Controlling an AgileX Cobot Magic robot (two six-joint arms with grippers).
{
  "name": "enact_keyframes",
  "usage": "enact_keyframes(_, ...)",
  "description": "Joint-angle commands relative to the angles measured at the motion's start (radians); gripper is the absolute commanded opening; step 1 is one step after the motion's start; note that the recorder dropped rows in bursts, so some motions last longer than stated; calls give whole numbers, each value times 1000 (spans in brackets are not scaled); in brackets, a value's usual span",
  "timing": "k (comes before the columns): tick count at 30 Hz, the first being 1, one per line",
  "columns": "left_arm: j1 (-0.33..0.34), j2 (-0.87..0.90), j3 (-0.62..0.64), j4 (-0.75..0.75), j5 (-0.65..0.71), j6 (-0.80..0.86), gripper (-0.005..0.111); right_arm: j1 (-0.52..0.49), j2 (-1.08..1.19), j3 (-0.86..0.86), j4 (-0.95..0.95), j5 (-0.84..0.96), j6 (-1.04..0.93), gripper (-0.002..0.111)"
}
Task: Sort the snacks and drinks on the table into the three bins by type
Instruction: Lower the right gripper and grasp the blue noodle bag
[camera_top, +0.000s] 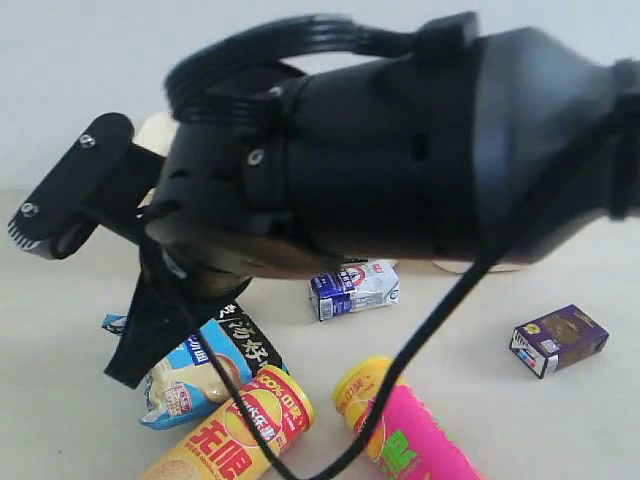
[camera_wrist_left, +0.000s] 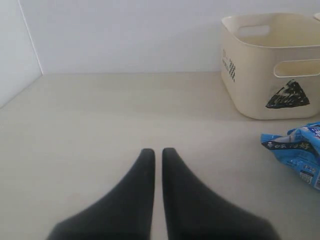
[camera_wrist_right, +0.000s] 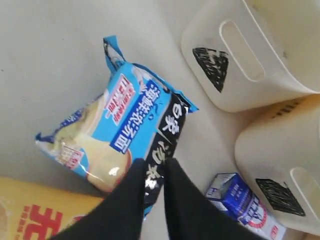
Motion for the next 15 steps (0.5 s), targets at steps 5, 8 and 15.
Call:
enact_keyframes(5, 0, -4, 4, -4, -3, -6, 4, 14, 113, -65, 130, -67, 10, 87)
enact_keyframes(8, 0, -4, 4, -4, -1, -6, 4, 14, 152, -65, 137, -103, 13, 93)
enact_keyframes(15, 0, -4, 4, -4, -1, -6, 4, 14, 226, -92, 139, -157, 65, 93)
